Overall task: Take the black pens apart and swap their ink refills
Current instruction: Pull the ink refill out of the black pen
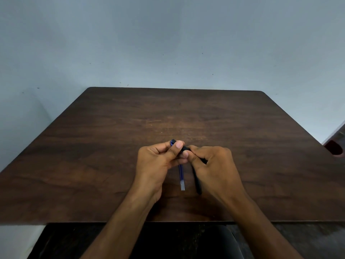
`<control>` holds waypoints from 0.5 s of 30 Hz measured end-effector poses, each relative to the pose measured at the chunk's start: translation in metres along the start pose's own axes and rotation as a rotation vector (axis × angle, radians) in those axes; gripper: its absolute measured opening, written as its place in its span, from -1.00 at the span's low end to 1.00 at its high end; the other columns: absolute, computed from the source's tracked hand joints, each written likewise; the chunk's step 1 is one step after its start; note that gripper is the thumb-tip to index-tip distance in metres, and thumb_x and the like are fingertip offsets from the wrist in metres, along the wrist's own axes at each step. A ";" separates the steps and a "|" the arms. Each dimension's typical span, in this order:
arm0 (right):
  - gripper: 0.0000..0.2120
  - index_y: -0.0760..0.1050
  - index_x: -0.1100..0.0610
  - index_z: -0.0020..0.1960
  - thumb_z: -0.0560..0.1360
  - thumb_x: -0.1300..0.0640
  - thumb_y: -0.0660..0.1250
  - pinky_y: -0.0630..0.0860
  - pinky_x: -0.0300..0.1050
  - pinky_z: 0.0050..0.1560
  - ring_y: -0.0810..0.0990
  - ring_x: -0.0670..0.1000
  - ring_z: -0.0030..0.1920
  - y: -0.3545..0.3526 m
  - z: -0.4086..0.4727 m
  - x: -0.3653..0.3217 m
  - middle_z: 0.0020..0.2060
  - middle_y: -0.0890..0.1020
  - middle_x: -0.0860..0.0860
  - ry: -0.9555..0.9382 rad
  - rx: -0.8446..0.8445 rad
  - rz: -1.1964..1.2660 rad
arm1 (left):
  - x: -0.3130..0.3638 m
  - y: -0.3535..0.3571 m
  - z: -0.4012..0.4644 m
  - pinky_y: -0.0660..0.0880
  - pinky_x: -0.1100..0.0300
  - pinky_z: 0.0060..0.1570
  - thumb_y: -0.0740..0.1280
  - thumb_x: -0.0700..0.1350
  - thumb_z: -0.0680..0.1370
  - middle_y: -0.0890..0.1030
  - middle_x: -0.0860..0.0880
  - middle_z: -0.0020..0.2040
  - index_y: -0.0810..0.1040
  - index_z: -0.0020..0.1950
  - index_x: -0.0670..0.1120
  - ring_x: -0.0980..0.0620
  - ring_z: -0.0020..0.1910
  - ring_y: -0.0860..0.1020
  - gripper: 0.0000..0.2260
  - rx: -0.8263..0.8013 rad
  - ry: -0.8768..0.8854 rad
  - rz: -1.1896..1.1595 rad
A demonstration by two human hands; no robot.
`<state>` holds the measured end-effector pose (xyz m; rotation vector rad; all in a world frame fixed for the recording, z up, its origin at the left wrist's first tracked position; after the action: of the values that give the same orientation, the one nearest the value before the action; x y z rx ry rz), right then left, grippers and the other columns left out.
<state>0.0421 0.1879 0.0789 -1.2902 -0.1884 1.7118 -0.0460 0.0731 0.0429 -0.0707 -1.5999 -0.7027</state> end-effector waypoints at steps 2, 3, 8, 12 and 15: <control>-0.81 0.72 0.05 0.03 0.57 0.00 0.37 0.60 -0.01 -0.31 0.60 -0.14 -0.41 0.001 0.001 -0.001 -0.42 0.63 -0.17 -0.002 -0.007 -0.003 | 0.000 -0.001 0.001 0.62 0.18 -0.19 0.44 -0.19 0.46 0.70 -0.26 -0.18 0.70 -0.11 -0.26 -0.13 -0.16 0.69 -0.87 0.003 0.001 0.001; -0.80 0.71 0.05 0.06 0.57 0.00 0.37 0.62 0.00 -0.27 0.64 -0.13 -0.37 0.002 0.002 -0.002 -0.37 0.68 -0.14 0.001 -0.008 -0.003 | 0.001 -0.001 0.002 0.62 0.18 -0.19 0.43 -0.19 0.47 0.70 -0.26 -0.19 0.70 -0.11 -0.27 -0.14 -0.16 0.69 -0.86 0.002 0.004 0.004; -0.74 0.70 0.07 0.12 0.58 -0.05 0.34 0.63 0.04 -0.24 0.64 -0.12 -0.39 0.001 0.003 -0.004 -0.38 0.68 -0.12 0.003 0.003 -0.037 | 0.001 -0.003 0.003 0.62 0.18 -0.19 0.44 -0.18 0.47 0.71 -0.23 -0.20 0.70 -0.11 -0.26 -0.10 -0.17 0.69 -0.86 -0.006 0.004 0.008; -0.74 0.69 0.07 0.14 0.58 -0.04 0.34 0.65 0.05 -0.21 0.68 -0.08 -0.31 0.002 0.002 -0.003 -0.29 0.73 -0.07 0.002 -0.002 -0.053 | -0.002 -0.004 0.003 0.62 0.17 -0.18 0.44 -0.19 0.47 0.71 -0.24 -0.19 0.69 -0.09 -0.27 -0.10 -0.17 0.69 -0.85 -0.005 -0.005 0.008; -0.71 0.68 0.07 0.16 0.58 -0.06 0.33 0.66 0.05 -0.17 0.71 -0.05 -0.25 0.004 0.002 -0.001 -0.23 0.75 -0.03 0.006 -0.019 -0.057 | -0.003 -0.004 0.004 0.62 0.16 -0.18 0.43 -0.20 0.47 0.70 -0.25 -0.17 0.69 -0.09 -0.29 -0.11 -0.17 0.69 -0.85 0.001 -0.008 0.010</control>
<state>0.0383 0.1858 0.0782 -1.2917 -0.2367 1.6609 -0.0503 0.0728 0.0386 -0.0810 -1.6061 -0.6947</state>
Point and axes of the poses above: each hand's wrist, its own z-axis towards the middle knuckle, its own y-axis out of the palm, x = y × z, the point moved 8 cm from there along z, towards the middle knuckle
